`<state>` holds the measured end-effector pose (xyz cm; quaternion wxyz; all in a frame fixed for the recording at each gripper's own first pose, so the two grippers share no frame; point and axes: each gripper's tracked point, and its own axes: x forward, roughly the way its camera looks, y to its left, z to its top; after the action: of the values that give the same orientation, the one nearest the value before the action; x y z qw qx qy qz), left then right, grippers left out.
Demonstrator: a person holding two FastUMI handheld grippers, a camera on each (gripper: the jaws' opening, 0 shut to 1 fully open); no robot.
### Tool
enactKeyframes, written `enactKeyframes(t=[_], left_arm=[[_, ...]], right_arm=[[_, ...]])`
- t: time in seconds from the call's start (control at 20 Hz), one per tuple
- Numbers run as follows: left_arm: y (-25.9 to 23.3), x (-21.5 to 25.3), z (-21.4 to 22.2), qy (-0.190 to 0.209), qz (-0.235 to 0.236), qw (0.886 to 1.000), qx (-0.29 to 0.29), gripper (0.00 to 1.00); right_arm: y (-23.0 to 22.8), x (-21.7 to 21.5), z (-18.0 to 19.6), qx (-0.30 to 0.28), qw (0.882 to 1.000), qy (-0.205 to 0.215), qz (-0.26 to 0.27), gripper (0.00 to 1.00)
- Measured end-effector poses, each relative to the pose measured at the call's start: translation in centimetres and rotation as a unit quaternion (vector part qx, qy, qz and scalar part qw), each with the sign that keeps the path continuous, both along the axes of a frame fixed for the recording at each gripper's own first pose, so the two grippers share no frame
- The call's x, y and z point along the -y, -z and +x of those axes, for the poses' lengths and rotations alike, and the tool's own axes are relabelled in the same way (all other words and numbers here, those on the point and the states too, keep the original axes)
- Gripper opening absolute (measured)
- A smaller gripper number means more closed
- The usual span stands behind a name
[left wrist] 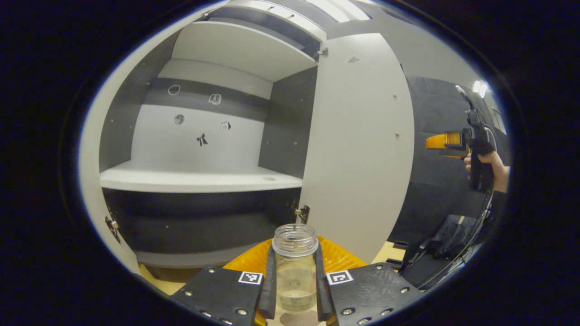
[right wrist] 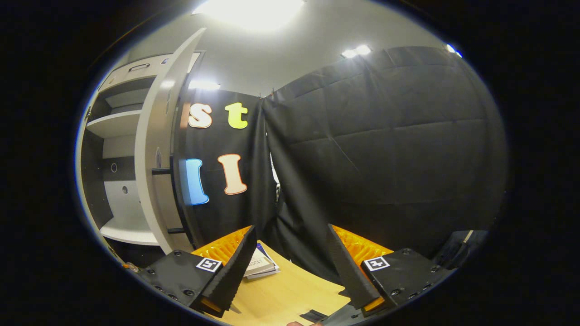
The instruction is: Grasp the bottle in the cabinet with the left hand and place it on the coaster, then close the right door with the right hand and the left door with the left hand.
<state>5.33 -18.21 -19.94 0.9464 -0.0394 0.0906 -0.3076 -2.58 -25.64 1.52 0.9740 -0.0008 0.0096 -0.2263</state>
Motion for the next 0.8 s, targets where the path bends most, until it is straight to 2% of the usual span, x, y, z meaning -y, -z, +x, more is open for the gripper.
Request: enactKeyframes(t=[0.05, 0.1, 0.15, 0.2, 0.35, 0.4, 0.55, 0.65, 0.7, 0.75, 0.8], left_arm=[[1.2, 0.4, -0.7, 0.008, 0.008, 1.0, -0.001, 0.34], [2.3, 0.9, -1.3, 0.018, 0.016, 1.0, -0.003, 0.36], [3.1, 1.4, -1.7, 0.027, 0.019, 0.999, -0.003, 0.36], [3.8, 1.8, -2.1, 0.034, 0.021, 0.999, -0.004, 0.36], [5.8, 2.6, -3.3, 0.049, 0.026, 0.998, -0.005, 0.37], [6.5, 2.8, -3.3, 0.052, 0.031, 0.998, -0.003, 0.37], [8.2, 3.0, -3.7, 0.057, 0.043, 0.997, 0.002, 0.37], [9.1, 2.7, -3.9, 0.055, 0.049, 0.997, 0.005, 0.37], [9.6, 2.7, -4.1, 0.055, 0.051, 0.997, 0.007, 0.37], [10.0, 2.6, -4.2, 0.053, 0.051, 0.997, 0.005, 0.37], [10.2, 2.7, -4.2, 0.052, 0.045, 0.998, 0.001, 0.37]], right_arm=[[0.2, -0.4, -0.3, -0.007, 1.0, -0.003, -0.003, 0.98], [0.2, -0.9, -0.8, -0.011, 1.0, -0.004, -0.004, 0.94], [0.1, -1.3, -1.2, -0.012, 1.0, -0.003, -0.006, 0.94], [-0.1, -1.6, -1.5, -0.013, 1.0, 0.0, -0.009, 0.98], [0.0, -2.4, -2.7, -0.021, 1.0, 0.007, -0.017, 0.98], [-0.2, -2.5, -3.1, -0.021, 1.0, 0.01, -0.019, 0.94], [-0.2, -2.9, -4.1, -0.025, 0.999, 0.02, -0.019, 0.98], [0.0, -3.2, -4.5, -0.033, 0.999, 0.026, -0.02, 0.98], [0.1, -3.4, -4.8, -0.036, 0.999, 0.028, -0.021, 0.94], [0.2, -3.4, -4.9, -0.041, 0.998, 0.031, -0.023, 0.98], [0.3, -3.5, -5.0, -0.044, 0.998, 0.033, -0.024, 0.94]])
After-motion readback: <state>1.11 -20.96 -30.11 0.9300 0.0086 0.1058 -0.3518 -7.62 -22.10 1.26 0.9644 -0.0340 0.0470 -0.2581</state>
